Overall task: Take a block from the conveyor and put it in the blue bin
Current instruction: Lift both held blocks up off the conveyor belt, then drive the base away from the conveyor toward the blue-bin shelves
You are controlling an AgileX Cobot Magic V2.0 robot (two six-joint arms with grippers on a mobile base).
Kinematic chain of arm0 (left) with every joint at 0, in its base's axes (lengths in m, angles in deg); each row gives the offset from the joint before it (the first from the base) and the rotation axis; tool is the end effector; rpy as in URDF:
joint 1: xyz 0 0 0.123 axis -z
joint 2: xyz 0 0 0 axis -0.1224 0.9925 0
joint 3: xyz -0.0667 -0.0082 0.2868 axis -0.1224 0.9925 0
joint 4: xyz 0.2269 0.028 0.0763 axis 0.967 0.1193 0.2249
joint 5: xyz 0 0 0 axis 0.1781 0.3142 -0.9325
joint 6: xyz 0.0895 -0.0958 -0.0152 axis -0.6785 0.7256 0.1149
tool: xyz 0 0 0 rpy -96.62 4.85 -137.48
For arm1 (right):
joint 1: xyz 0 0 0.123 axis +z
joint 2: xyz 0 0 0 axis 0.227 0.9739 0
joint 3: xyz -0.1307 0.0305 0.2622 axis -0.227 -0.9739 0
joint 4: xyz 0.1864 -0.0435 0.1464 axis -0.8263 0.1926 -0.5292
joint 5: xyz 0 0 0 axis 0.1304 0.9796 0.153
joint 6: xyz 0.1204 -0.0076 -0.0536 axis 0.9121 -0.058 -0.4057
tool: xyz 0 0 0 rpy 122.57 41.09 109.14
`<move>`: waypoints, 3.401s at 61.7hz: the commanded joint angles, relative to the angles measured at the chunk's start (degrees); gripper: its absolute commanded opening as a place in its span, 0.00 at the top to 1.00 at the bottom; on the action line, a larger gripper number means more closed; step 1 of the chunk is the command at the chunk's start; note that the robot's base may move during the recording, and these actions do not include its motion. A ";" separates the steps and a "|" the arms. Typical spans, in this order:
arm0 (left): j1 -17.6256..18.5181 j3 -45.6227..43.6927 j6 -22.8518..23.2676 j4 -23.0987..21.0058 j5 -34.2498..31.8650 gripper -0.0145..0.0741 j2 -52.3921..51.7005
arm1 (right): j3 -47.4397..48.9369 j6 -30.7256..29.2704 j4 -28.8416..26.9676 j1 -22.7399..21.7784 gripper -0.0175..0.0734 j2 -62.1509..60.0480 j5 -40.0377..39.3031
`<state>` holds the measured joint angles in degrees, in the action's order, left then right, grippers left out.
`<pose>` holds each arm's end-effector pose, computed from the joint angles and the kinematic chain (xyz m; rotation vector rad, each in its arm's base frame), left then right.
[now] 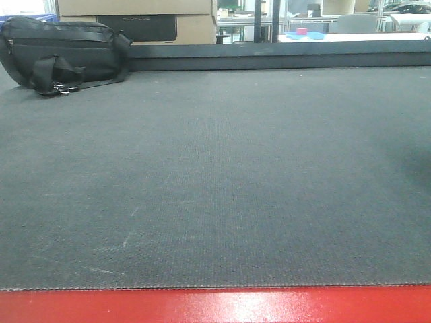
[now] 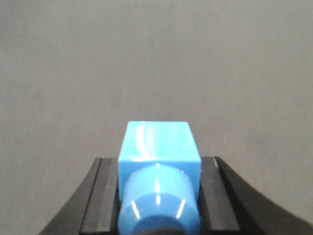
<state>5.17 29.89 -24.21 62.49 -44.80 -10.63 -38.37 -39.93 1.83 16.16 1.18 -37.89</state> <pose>0.2472 0.0029 0.3476 -0.0284 1.8902 -0.0326 0.2297 0.0186 0.3208 -0.0387 2.0278 0.1102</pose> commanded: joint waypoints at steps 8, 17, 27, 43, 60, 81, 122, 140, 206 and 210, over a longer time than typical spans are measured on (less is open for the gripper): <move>-0.14 6.42 -0.18 -0.59 -7.55 0.96 -10.26 | -5.53 -0.43 0.20 0.02 0.99 -8.18 -8.07; -0.14 7.08 -0.18 -0.59 -7.06 0.96 -15.92 | -5.53 -0.43 -0.17 0.02 0.99 -11.82 -6.73; -0.14 7.08 -0.18 -0.59 -7.66 0.96 -21.44 | -5.53 -0.43 -0.17 0.02 0.99 -15.59 -7.25; -0.14 7.08 -0.18 -0.59 -7.66 0.96 -26.57 | -5.53 -0.43 -0.17 0.02 0.99 -19.59 -8.47; -0.14 7.08 -0.18 -0.59 -7.66 0.96 -26.95 | -5.53 -0.43 -0.17 0.02 0.99 -19.69 -9.07; -0.14 7.08 -0.18 -0.59 -7.66 0.96 -26.95 | -5.53 -0.43 -0.17 0.02 0.99 -19.69 -9.07; -0.14 7.08 -0.18 -0.59 -7.66 0.96 -26.95 | -5.53 -0.43 -0.17 0.02 0.99 -19.69 -9.07; -0.14 7.08 -0.18 -0.59 -7.66 0.96 -26.95 | -5.53 -0.43 -0.17 0.02 0.99 -19.69 -9.07; -0.14 7.08 -0.18 -0.59 -7.66 0.96 -26.95 | -5.53 -0.43 -0.17 0.02 0.99 -19.69 -9.07; -0.14 7.08 -0.18 -0.59 -7.66 0.96 -26.95 | -5.53 -0.43 -0.17 0.02 0.99 -19.69 -9.07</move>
<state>5.17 36.90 -24.21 62.31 -51.28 -37.38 -43.91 -40.36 1.55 16.16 -18.13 -45.40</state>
